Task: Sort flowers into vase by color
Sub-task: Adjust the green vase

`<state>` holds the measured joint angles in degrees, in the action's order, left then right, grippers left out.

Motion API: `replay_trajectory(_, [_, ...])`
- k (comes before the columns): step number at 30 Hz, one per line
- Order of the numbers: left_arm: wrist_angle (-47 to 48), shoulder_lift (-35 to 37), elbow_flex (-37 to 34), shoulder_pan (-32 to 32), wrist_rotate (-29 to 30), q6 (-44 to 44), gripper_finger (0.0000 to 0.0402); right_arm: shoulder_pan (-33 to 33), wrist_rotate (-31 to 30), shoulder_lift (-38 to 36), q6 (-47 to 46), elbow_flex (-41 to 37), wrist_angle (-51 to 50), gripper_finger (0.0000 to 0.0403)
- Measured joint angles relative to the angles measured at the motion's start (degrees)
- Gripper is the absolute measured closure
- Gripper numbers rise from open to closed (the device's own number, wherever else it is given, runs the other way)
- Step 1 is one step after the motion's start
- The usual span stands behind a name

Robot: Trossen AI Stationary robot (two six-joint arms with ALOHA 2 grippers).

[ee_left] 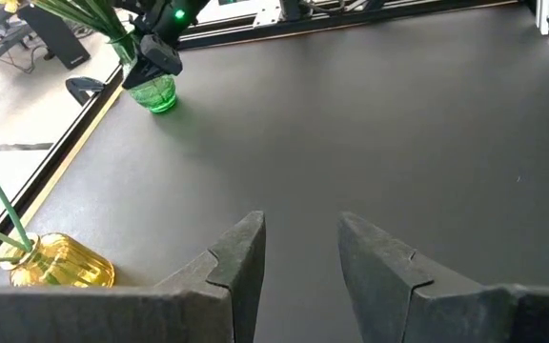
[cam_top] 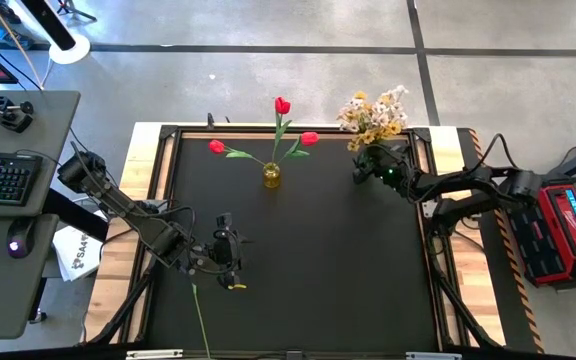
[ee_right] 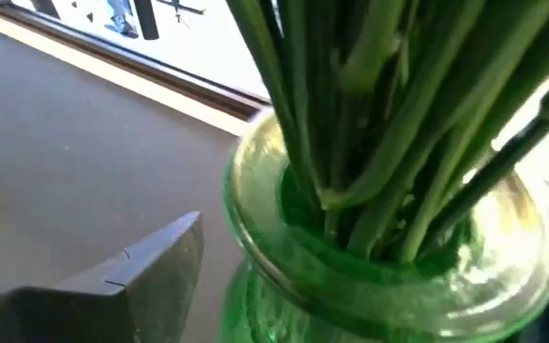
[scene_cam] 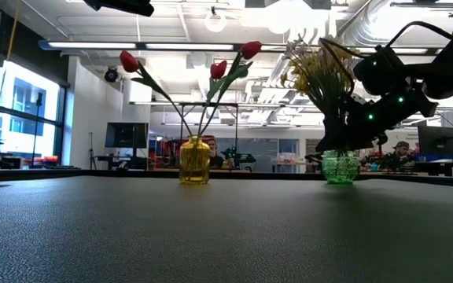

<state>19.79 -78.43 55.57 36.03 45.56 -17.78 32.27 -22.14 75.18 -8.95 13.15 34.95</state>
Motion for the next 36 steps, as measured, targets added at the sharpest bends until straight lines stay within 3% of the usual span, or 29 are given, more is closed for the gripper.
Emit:
replay_trajectory(5, [0.00,0.00,0.00,0.00,0.00,0.00,0.0280,-0.02,-0.84,0.22,-0.48,0.65,-4.89,0.0052])
replay_trajectory(15, [0.02,0.00,0.00,0.00,0.00,0.02,0.0280,-0.07,-1.21,0.15,-1.54,10.39,-24.77,0.0048])
replay_trajectory(22, [0.04,0.00,0.00,0.00,-0.36,0.02,0.0280,-0.26,-1.31,0.09,-3.56,10.38,-27.13,0.0048])
replay_trajectory(28, [0.07,0.00,0.00,0.00,-0.44,0.02,0.0280,-3.39,-4.86,0.02,-5.72,8.77,-27.80,0.0048])
replay_trajectory(36, [0.02,0.00,0.00,0.00,-0.44,0.00,0.0280,-5.86,-5.24,0.07,-11.51,8.52,-34.73,0.0048])
